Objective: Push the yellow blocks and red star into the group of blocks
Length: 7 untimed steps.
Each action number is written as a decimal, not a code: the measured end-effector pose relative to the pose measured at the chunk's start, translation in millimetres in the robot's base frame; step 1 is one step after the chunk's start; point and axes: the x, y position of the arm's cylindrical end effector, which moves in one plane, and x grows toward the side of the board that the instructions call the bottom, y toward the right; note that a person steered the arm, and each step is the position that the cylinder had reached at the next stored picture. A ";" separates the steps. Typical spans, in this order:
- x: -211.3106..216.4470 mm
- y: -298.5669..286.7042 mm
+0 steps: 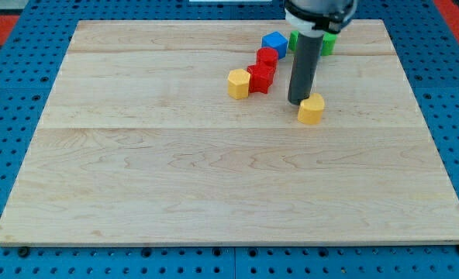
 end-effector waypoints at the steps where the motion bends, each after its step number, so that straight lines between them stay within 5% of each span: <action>1: 35.1 -22.9; 2: 59.8 -6.3; 5: -37.2 21.1; 6: 20.6 23.8; 7: -11.3 72.6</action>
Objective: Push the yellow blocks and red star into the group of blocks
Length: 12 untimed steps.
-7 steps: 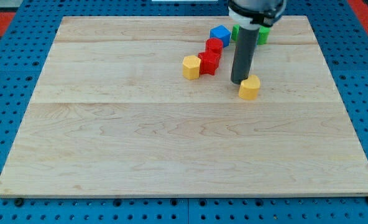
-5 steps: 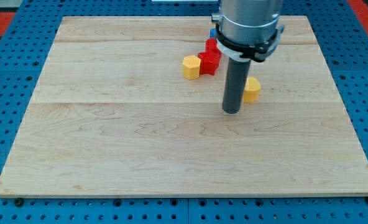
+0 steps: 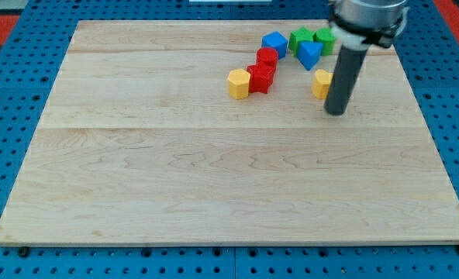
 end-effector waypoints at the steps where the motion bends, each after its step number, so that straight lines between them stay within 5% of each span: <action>1: -26.0 -30.5; 3: -20.2 -78.7; 4: 49.0 -90.8; 5: 25.6 -185.2; 6: -33.3 -213.3; 7: -57.8 -152.1; 8: -57.8 -159.6; 10: 6.7 -174.7; 12: -56.0 -153.6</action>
